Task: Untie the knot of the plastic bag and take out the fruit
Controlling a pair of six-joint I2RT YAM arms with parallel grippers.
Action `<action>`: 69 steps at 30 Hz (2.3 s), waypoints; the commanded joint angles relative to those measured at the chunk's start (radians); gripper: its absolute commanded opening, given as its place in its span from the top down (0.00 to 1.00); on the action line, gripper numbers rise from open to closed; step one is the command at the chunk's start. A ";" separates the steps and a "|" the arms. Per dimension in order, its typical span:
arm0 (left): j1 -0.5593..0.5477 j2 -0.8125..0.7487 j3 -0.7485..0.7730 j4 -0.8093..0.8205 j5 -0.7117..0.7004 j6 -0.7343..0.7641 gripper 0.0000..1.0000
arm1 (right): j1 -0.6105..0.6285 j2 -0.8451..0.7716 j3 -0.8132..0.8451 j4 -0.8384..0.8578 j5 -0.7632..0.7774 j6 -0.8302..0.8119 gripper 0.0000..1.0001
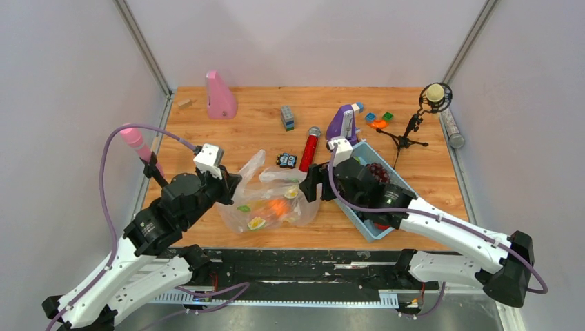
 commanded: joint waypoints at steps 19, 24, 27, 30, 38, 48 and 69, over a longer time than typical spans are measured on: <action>-0.002 -0.005 0.018 0.067 0.035 0.034 1.00 | 0.024 0.209 0.246 0.151 -0.382 -0.743 0.27; -0.001 -0.005 0.013 0.070 0.039 0.037 1.00 | 0.024 0.269 0.279 0.156 -0.337 -0.746 0.50; -0.001 -0.013 0.017 0.065 0.029 0.035 1.00 | 0.023 0.276 0.268 0.172 -0.300 -0.715 0.66; -0.001 -0.024 0.017 0.062 0.018 0.043 1.00 | 0.023 0.277 0.252 0.188 -0.287 -0.681 0.85; -0.001 -0.020 0.039 0.057 0.020 0.088 0.54 | 0.022 0.233 0.227 0.216 -0.226 -0.543 1.00; -0.001 0.077 0.132 0.039 0.101 0.209 0.16 | 0.023 0.198 0.206 0.250 -0.310 -0.541 1.00; -0.001 0.250 0.203 -0.061 0.052 0.290 0.58 | 0.023 0.120 0.148 0.321 -0.154 -0.421 1.00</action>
